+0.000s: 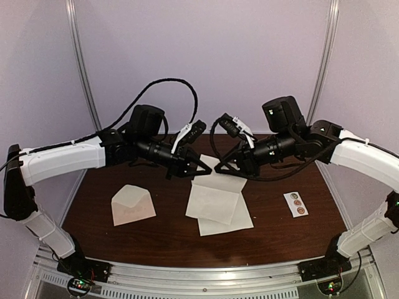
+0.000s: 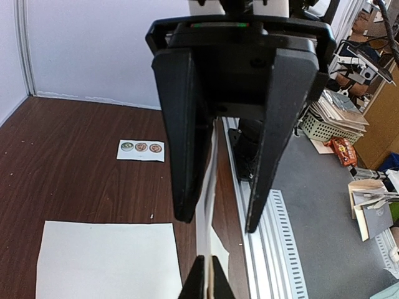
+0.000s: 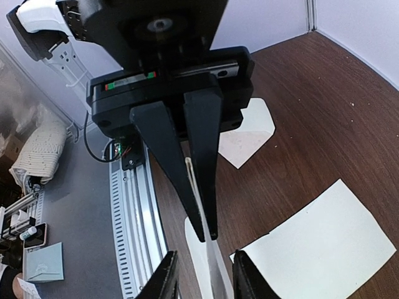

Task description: Place the letter into the envelope and seal it

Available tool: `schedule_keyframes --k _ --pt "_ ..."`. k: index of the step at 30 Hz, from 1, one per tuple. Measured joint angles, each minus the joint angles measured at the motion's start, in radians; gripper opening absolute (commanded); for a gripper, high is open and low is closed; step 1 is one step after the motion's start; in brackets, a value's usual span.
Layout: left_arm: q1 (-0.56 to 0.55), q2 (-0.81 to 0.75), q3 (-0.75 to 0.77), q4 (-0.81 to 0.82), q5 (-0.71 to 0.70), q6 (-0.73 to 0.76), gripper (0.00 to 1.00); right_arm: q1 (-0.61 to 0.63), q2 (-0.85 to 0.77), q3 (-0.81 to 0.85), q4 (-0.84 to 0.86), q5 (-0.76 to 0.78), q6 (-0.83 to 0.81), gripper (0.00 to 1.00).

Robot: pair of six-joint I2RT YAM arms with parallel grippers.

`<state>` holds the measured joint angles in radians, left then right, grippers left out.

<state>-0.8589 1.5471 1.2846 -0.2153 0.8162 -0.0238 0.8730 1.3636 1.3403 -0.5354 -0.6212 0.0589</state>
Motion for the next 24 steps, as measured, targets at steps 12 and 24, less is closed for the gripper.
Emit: schedule_keyframes --k 12,24 --pt "0.0 0.002 0.002 -0.003 -0.001 0.01 0.54 0.001 -0.005 0.0 -0.012 0.046 -0.003 0.0" --pt "0.0 0.002 0.003 -0.016 -0.05 0.007 0.6 0.001 -0.209 -0.072 0.169 0.18 0.072 0.0"
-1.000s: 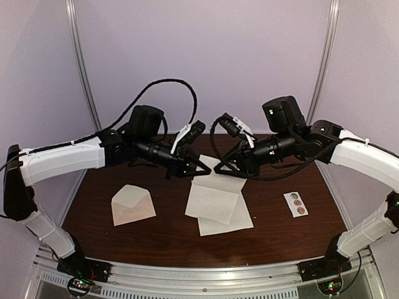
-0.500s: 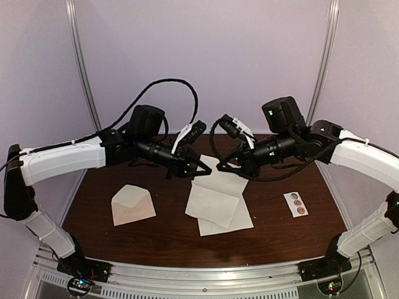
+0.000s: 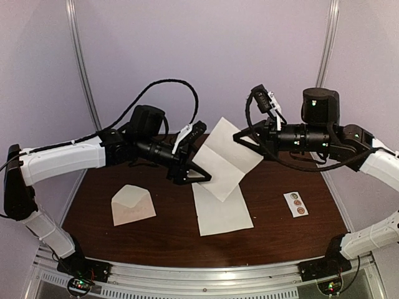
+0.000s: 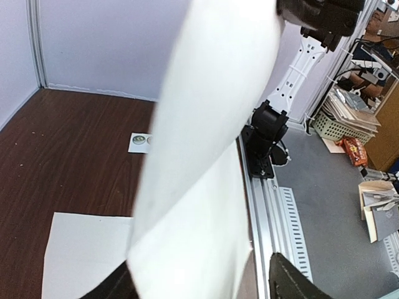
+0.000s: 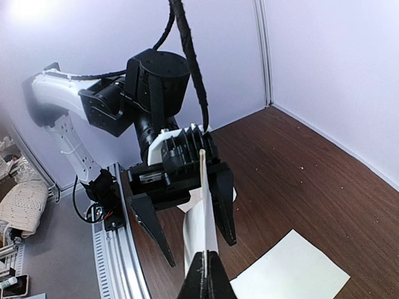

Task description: Place the letter into the envelope and seal it

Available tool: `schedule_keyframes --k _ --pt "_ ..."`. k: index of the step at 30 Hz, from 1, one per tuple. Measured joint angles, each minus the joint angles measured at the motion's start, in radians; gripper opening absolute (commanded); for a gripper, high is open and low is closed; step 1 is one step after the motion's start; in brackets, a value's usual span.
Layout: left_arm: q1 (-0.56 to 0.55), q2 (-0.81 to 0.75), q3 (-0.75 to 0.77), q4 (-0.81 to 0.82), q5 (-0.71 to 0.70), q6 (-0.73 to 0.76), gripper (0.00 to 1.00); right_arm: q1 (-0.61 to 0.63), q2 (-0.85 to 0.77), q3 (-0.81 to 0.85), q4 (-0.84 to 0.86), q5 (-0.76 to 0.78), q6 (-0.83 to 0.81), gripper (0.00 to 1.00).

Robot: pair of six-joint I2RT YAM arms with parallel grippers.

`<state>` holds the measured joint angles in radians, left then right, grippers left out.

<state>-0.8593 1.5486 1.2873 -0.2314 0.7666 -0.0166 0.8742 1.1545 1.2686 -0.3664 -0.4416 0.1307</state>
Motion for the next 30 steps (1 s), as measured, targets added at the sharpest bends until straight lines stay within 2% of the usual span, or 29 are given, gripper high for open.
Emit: schedule_keyframes --k 6,10,11,14,19,26,29,30 --pt "0.001 0.0 0.0 0.006 -0.012 -0.008 0.32 0.0 -0.016 -0.003 0.035 0.022 0.012 0.0" --pt "0.002 -0.002 0.0 0.021 -0.016 -0.018 0.03 0.0 -0.013 -0.009 0.035 0.022 0.017 0.0" --pt "0.003 -0.003 0.0 0.025 -0.019 -0.021 0.0 0.0 -0.009 -0.009 0.035 0.021 0.019 0.0" --pt "0.006 -0.006 0.0 0.032 -0.028 -0.027 0.0 0.0 0.008 -0.009 0.034 0.019 0.023 0.03" --pt "0.018 -0.019 -0.005 0.048 -0.043 -0.044 0.0 0.001 0.041 -0.009 0.017 0.021 0.026 0.29" --pt "0.046 -0.024 -0.005 0.059 -0.077 -0.073 0.0 0.002 0.077 -0.001 -0.003 -0.009 0.031 0.57" --pt "0.061 -0.024 -0.005 0.06 -0.109 -0.094 0.0 0.004 0.08 -0.001 -0.002 -0.043 0.039 0.78" --pt "0.068 -0.024 -0.005 0.062 -0.119 -0.103 0.0 0.005 0.08 -0.002 0.0 -0.057 0.037 0.91"
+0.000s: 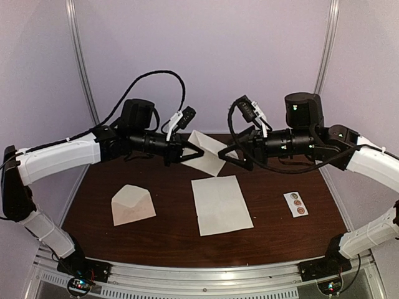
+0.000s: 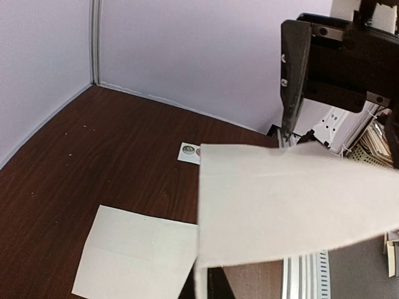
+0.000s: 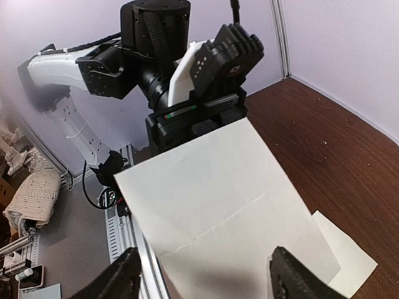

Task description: Place the letter into the envelope and seal it

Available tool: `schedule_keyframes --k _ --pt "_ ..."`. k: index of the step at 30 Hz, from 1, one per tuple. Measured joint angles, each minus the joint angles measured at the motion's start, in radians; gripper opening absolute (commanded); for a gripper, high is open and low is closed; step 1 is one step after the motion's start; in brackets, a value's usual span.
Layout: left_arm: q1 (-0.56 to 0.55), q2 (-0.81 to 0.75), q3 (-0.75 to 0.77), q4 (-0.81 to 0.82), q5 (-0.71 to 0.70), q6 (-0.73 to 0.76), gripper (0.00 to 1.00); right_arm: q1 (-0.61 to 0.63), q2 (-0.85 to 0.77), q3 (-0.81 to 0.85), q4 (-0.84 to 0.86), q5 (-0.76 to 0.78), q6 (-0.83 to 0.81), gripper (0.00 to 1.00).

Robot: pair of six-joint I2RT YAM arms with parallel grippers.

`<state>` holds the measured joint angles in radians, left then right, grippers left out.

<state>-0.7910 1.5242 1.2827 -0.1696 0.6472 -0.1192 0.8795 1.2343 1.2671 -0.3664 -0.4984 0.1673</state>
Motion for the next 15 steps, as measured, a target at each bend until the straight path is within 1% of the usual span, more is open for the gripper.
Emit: schedule_keyframes --k 3,4,9,15 --pt "0.027 0.0 -0.002 0.013 -0.024 -0.022 0.0 0.002 -0.001 -0.003 0.019 -0.03 0.002 0.99" --pt "0.038 0.0 -0.002 0.014 -0.031 -0.027 0.0 0.002 -0.005 -0.011 0.034 -0.033 0.001 1.0" --pt "0.061 -0.006 -0.016 0.019 -0.042 -0.024 0.0 0.002 -0.064 -0.082 0.08 0.003 -0.003 1.0" --pt "0.05 -0.02 -0.022 0.021 0.014 0.013 0.0 -0.004 -0.086 -0.087 0.131 0.082 -0.003 1.0"
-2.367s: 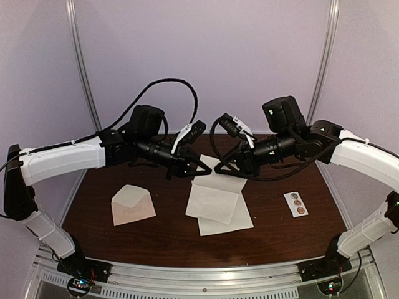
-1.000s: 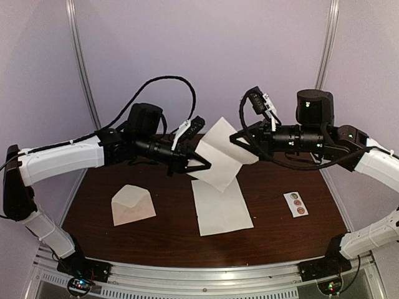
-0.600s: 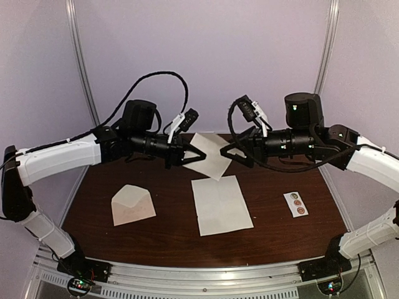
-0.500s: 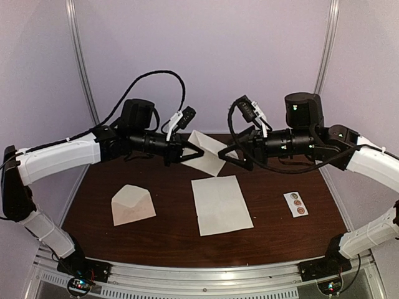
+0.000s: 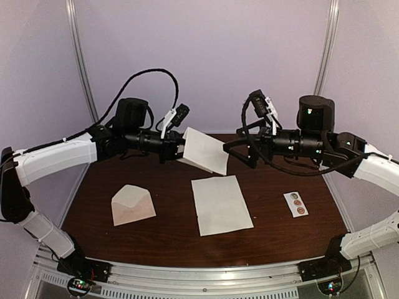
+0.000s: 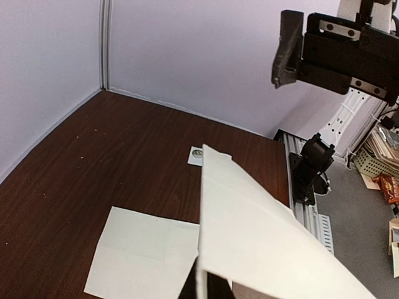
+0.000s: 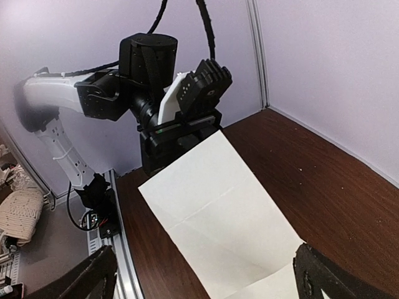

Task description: Place the letter into the envelope and seal it

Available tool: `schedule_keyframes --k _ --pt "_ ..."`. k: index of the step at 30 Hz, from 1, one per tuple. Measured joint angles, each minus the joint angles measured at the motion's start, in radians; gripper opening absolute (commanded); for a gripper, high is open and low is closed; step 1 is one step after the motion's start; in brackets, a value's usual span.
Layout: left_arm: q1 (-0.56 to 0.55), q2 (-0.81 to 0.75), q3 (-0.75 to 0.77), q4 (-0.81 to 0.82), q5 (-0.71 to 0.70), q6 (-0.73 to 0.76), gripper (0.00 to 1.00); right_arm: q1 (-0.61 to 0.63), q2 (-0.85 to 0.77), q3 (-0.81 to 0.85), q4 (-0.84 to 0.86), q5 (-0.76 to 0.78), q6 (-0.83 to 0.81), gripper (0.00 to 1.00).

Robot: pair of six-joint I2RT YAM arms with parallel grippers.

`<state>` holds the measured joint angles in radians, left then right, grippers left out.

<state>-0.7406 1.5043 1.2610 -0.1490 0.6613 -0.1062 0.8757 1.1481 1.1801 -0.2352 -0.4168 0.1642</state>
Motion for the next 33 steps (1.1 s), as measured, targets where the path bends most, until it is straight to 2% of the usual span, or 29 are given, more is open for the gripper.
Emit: schedule_keyframes --k 7,11,13,17,23,31,33 --pt "-0.032 -0.026 -0.023 0.027 0.059 0.021 0.0 -0.052 -0.001 -0.09 0.067 0.032 0.028 1.0" --pt "-0.041 -0.039 -0.037 0.042 0.081 0.027 0.0 -0.074 -0.001 -0.166 0.15 -0.013 0.093 1.0" --pt "-0.045 -0.048 -0.043 0.045 0.09 0.03 0.0 -0.075 0.001 -0.196 0.209 -0.053 0.133 0.91" --pt "-0.049 -0.058 -0.044 0.052 0.105 0.031 0.0 -0.075 0.015 -0.216 0.305 -0.125 0.189 0.64" --pt "-0.054 -0.059 -0.044 0.054 0.116 0.031 0.0 -0.075 0.042 -0.219 0.405 -0.211 0.243 0.32" --pt "-0.057 -0.059 -0.044 0.063 0.122 0.03 0.0 -0.075 0.071 -0.22 0.441 -0.257 0.262 0.28" --pt "-0.058 -0.06 -0.044 0.069 0.124 0.03 0.0 -0.075 0.072 -0.221 0.443 -0.261 0.262 0.2"
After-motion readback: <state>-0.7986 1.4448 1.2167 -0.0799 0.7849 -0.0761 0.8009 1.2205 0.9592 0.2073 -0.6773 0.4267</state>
